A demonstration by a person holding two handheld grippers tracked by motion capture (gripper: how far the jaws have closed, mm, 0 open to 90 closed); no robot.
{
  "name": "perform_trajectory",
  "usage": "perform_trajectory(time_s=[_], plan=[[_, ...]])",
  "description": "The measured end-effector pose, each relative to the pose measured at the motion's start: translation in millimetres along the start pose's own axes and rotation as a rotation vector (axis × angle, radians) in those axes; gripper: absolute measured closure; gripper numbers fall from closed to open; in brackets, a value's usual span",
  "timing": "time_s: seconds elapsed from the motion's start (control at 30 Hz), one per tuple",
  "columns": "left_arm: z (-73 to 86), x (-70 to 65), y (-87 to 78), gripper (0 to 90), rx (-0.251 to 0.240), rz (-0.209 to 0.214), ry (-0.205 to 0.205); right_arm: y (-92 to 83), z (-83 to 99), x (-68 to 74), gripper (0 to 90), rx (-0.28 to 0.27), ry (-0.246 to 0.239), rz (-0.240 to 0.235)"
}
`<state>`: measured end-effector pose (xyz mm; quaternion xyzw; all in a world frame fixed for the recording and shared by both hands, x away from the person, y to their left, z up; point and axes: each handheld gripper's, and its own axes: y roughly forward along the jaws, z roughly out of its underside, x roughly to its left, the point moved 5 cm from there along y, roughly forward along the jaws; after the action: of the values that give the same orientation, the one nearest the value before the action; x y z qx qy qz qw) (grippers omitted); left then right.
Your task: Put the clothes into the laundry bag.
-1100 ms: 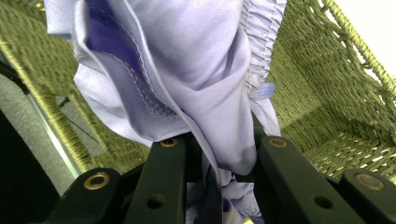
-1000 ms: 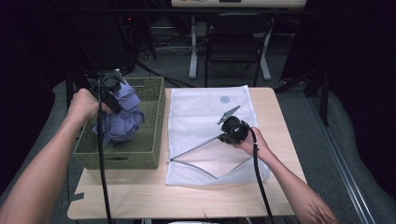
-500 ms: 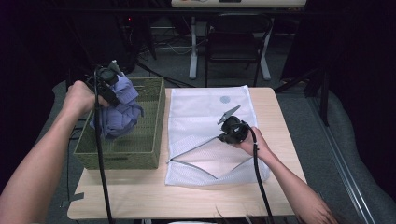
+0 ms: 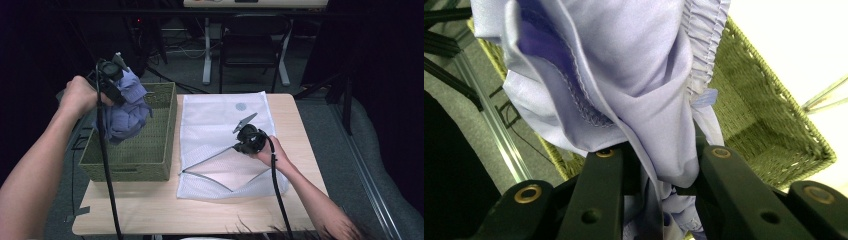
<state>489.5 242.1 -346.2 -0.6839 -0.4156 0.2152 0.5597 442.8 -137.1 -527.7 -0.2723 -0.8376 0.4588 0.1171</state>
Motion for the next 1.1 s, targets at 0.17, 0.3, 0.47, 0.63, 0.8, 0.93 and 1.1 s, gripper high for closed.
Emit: perform_trajectory(time_s=[0.17,0.3,0.47,0.63,0.8,0.93,1.1], plan=[[-6.4,-1.9,-11.4,78.3,-0.012,-0.006,0.013,0.0,0.0,0.1,89.5,0.003,0.001,0.0],[-12.3,-5.1,-19.6,78.3,-0.016,-0.009,0.026,-0.6,0.1,-0.4,89.5,0.008,-0.008,0.002],[-20.3,-9.0,-30.2,78.3,-0.033,-0.008,0.045,0.5,0.2,0.1,89.5,-0.006,0.011,-0.006],[-27.6,-14.3,-39.1,78.3,-0.048,-0.003,0.063,-0.8,0.3,-1.1,89.5,0.018,-0.009,-0.002],[-35.0,-21.8,-46.1,78.3,-0.07,0.004,0.079,0.4,0.3,-0.3,89.5,-0.008,0.011,-0.005],[-42.6,-28.4,-51.9,78.3,-0.087,0.008,0.101,-0.7,0.5,-1.6,89.5,0.007,-0.002,-0.002],[-52.4,-41.8,-59.4,78.2,-0.104,0.017,0.128,-0.6,0.6,-1.5,89.5,0.009,-0.002,-0.003]])
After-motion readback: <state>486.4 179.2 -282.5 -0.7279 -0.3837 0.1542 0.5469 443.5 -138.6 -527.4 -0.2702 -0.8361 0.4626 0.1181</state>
